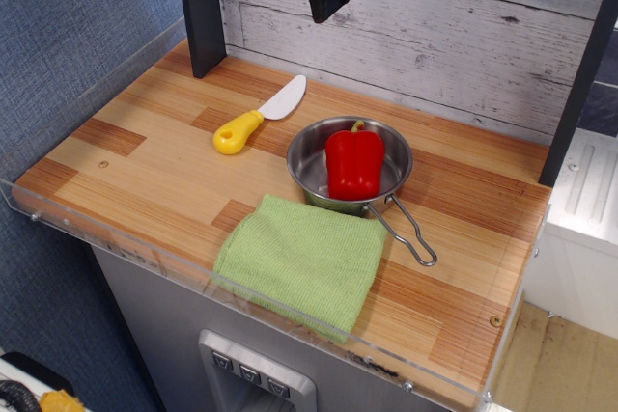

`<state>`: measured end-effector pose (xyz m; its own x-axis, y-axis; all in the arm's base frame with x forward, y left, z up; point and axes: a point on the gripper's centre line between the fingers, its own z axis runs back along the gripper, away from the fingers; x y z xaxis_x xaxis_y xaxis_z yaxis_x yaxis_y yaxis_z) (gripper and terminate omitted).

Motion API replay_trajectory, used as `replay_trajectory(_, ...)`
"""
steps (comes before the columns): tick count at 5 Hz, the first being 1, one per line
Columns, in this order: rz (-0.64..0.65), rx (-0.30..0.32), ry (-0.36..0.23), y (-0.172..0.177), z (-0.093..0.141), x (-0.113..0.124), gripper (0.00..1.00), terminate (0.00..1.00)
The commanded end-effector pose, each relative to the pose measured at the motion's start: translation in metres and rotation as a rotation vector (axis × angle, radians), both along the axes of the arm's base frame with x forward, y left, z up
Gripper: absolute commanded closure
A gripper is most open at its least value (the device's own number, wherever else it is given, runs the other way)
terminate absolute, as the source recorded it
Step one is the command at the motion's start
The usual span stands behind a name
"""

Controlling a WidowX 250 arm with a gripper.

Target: Move the yellow knife and place it near the cloth.

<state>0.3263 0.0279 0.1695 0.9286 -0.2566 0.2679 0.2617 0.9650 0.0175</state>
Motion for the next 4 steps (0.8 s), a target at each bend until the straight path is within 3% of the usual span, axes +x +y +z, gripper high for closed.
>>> replay_trajectory(1, 0.000, 0.000, 0.000, 0.000, 0.000, 0.000, 0.00, 0.00)
replay_trajectory(3, -0.027, 0.001, 0.001, 0.001, -0.002, 0.008, 0.00, 0.00)
replay_trajectory(4, 0.020, 0.021, 0.013, 0.027, -0.009, 0.010, 0.00, 0.00)
